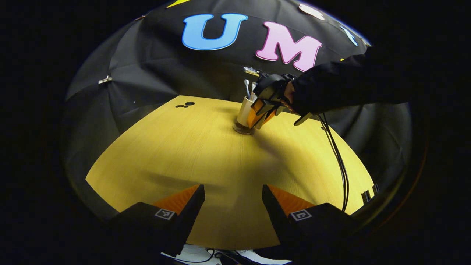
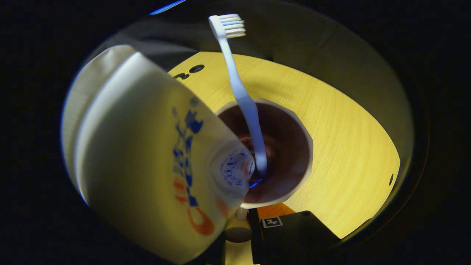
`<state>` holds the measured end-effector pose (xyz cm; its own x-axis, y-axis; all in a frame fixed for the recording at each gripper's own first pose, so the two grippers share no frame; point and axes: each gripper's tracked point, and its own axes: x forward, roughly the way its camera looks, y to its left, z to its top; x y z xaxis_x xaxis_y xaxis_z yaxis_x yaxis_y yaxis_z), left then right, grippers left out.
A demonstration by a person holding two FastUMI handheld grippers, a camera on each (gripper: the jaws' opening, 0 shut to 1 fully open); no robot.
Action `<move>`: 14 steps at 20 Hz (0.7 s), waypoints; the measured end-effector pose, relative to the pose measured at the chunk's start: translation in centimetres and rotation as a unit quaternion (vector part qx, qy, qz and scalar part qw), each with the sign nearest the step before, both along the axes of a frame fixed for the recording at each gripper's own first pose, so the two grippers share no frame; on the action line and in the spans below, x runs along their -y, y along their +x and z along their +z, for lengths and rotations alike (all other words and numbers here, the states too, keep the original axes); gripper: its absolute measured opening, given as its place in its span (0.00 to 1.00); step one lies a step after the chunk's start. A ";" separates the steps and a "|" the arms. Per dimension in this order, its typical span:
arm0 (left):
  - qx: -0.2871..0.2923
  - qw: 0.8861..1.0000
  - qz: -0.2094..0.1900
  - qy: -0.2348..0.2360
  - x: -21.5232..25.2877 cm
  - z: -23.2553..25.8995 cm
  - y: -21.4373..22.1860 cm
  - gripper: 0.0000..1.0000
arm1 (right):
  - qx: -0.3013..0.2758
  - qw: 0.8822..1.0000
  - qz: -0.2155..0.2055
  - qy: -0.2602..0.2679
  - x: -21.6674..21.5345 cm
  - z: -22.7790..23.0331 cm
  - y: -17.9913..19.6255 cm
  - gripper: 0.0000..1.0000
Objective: Put the toothbrush and toothpaste on the desktop into the cup, then pick up the cup and place it on the coaster on the desktop.
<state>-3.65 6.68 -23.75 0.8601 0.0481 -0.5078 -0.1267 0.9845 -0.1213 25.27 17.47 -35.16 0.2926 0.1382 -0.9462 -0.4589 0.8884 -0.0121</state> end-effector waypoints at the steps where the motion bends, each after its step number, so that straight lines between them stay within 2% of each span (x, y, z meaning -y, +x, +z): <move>1: -0.004 1.000 0.005 0.001 -0.5 0.0 -0.4 0.98 | -0.004 1.000 0.002 -0.007 -0.1 -0.8 -0.1 0.36; 8: -0.013 1.000 0.023 0.006 -2.1 -0.2 -1.5 0.98 | -0.003 1.000 -0.001 -0.031 -0.2 -1.2 0.0 0.38; 10: -0.013 1.000 0.022 0.007 -2.1 -0.1 -1.4 0.98 | 0.000 1.000 -0.007 -0.020 -0.2 -0.7 0.1 0.39; 12: -0.010 1.000 0.017 0.010 -1.9 0.4 -1.3 0.98 | 0.008 1.000 -0.017 -0.012 0.0 0.5 0.2 0.30; 13: -0.008 1.000 0.013 0.011 -1.8 0.7 -1.2 0.98 | 0.019 1.000 -0.018 -0.011 0.1 1.0 0.4 0.36; 14: -0.005 1.000 0.008 0.014 -1.5 0.9 -1.0 0.98 | 0.026 0.999 -0.018 -0.007 0.1 1.8 0.5 0.49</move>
